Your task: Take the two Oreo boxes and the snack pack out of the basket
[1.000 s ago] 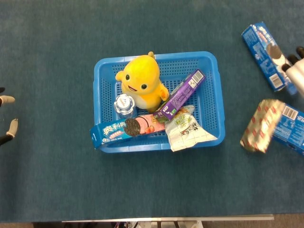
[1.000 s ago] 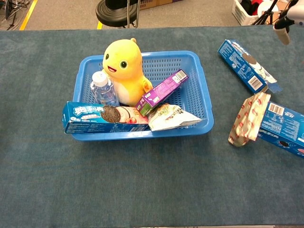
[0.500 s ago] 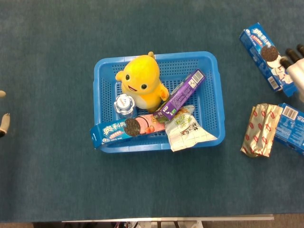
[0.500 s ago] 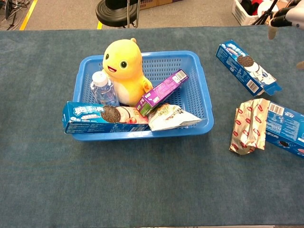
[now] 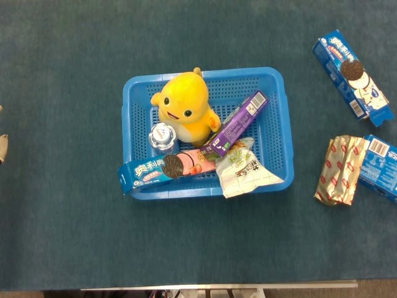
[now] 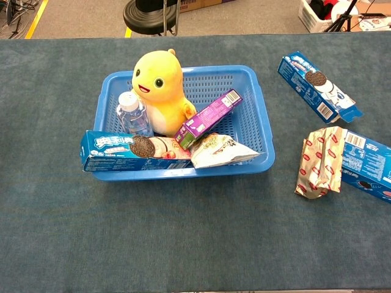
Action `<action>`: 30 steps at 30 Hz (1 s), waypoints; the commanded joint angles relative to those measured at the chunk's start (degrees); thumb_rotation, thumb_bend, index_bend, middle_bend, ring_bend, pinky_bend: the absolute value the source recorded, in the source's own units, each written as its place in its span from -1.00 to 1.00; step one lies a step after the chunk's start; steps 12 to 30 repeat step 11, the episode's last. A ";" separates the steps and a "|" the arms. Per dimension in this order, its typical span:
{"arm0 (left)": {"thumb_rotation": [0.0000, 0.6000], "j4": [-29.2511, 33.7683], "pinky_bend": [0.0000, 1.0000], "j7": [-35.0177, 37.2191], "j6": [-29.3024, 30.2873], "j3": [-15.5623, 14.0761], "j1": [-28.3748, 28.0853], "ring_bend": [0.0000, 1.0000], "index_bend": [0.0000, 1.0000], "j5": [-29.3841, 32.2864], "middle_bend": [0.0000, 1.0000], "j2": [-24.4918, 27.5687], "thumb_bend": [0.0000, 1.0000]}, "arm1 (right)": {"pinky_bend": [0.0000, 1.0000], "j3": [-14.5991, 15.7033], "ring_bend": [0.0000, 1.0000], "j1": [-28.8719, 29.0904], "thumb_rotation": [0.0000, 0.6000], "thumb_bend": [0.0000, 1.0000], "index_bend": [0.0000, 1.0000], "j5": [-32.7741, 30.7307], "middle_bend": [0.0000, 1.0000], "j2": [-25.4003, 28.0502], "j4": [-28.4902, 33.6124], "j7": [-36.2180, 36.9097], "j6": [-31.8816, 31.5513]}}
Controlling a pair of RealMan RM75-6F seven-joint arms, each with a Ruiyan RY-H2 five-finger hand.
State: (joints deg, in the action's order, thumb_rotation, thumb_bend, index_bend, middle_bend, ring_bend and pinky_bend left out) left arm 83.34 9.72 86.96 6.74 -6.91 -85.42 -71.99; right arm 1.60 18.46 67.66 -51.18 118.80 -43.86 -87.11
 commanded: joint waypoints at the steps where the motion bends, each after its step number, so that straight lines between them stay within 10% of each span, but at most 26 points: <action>1: 1.00 0.10 -0.28 0.33 -0.44 0.27 -0.45 -0.78 -0.35 0.08 -0.60 0.49 -0.31 | -0.52 1.01 -0.54 -5.75 1.00 -1.00 -0.35 1.33 -0.46 -4.31 -1.43 1.67 -6.49; 30: 1.00 0.43 -0.28 -1.09 -2.63 0.02 -2.39 -0.78 -0.35 -0.45 -0.59 0.79 -0.31 | -0.52 0.42 -0.54 -12.86 1.00 -1.00 -0.35 1.52 -0.46 -8.32 -4.36 6.42 -12.51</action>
